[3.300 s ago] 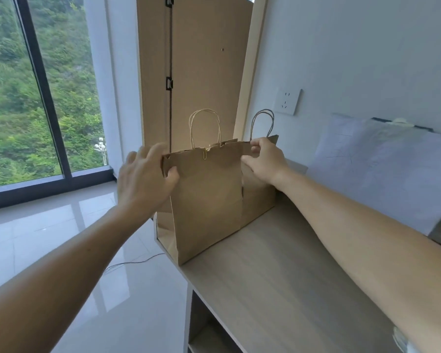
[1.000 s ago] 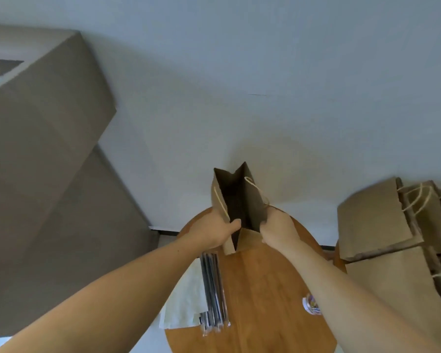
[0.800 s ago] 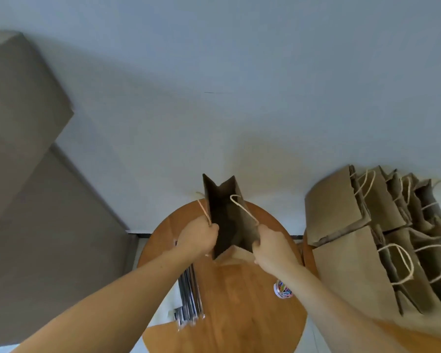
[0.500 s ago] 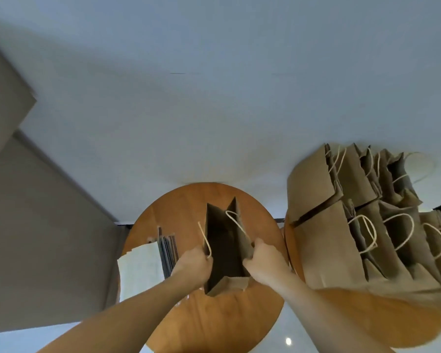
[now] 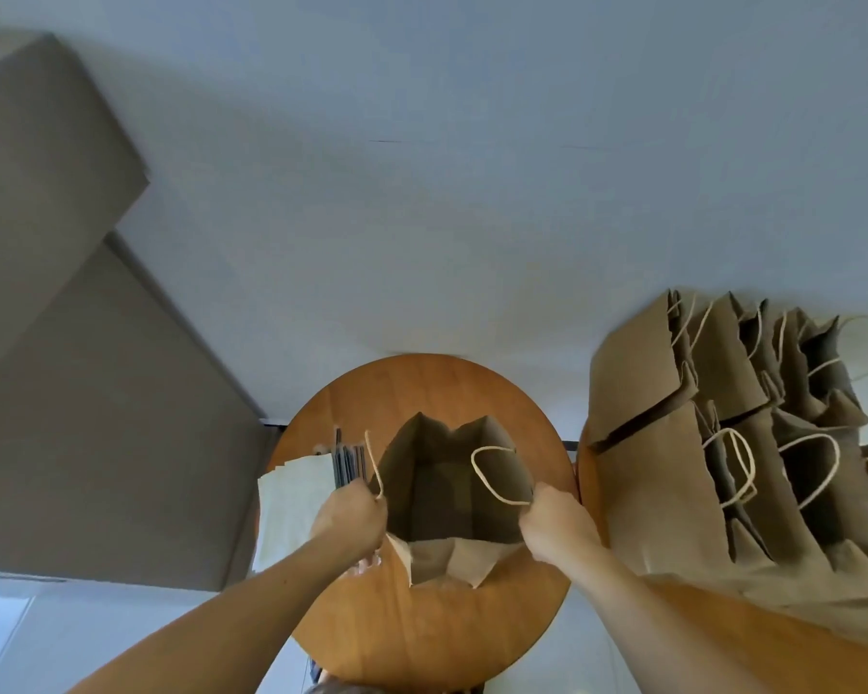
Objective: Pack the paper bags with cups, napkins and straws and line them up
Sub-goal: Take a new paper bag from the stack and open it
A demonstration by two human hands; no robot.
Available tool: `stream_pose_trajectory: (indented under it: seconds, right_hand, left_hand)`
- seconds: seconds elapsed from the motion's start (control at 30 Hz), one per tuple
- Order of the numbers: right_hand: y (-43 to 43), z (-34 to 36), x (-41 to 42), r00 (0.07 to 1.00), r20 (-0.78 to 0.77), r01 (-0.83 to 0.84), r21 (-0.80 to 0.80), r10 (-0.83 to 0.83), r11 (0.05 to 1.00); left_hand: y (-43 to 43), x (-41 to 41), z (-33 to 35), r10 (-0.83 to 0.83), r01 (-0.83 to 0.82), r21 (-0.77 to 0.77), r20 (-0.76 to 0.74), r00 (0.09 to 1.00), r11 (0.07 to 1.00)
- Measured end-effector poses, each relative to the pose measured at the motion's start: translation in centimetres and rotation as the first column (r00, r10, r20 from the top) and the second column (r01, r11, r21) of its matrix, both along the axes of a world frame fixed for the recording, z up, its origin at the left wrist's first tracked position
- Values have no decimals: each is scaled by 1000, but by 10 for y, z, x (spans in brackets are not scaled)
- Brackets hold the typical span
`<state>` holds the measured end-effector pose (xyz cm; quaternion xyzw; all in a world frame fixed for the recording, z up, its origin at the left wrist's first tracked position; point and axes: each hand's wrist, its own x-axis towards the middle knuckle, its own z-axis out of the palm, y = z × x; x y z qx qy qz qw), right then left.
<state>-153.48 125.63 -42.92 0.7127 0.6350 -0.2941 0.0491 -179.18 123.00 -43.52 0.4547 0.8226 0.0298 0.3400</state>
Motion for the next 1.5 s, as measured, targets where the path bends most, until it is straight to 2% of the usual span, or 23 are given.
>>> stream_pose_trajectory:
  seconds: [0.07, 0.13, 0.23, 0.33, 0.43, 0.5, 0.6, 0.67, 0.9, 1.1, 1.3, 1.5]
  right_hand:
    - [-2, 0, -10, 994, -101, -43, -19, 41, 999]
    - [-4, 3, -22, 984, -161, -83, -28, 77, 996]
    - [-6, 7, -30, 971, -209, -133, -47, 121, 990]
    - [-4, 15, -29, 960, -249, -150, -86, 125, 985]
    - [2, 29, -29, 946, -298, -161, -93, 127, 983]
    - [8, 43, -29, 935, -319, -182, -57, 155, 982]
    - [21, 74, -40, 921, -316, -209, 87, 226, 974]
    - [33, 99, -57, 914, -299, -218, 207, 274, 954]
    - [64, 192, -150, 824, -232, -380, 451, 518, 807]
    - [63, 257, -251, 711, -205, -493, 537, 672, 685]
    - [38, 317, -365, 609, -174, -522, 647, 774, 556]
    - [-12, 350, -487, 405, -106, -651, 664, 908, 368]
  left_hand:
    - [-4, 4, -2, -31, 29, 14, 166, 986, 999]
    - [-6, 11, -3, -105, 112, -11, 267, 958, 994]
    - [-3, 13, -1, -200, 217, -23, 302, 932, 976]
    - [-1, 6, 7, -237, 288, -65, 415, 878, 955]
    - [3, -4, 18, -278, 344, -83, 432, 858, 935]
    - [9, -9, 29, -297, 340, -53, 374, 879, 939]
    - [19, -17, 53, -320, 319, 27, 88, 943, 947]
    - [27, -25, 78, -331, 336, 91, -71, 941, 937]
    - [43, -86, 212, -213, 319, 267, -359, 909, 909]
    - [9, -176, 311, -6, 233, 442, -457, 889, 866]
    - [-47, -285, 369, 231, 123, 589, -489, 841, 799]
    - [-121, -409, 383, 430, -101, 602, -432, 792, 792]
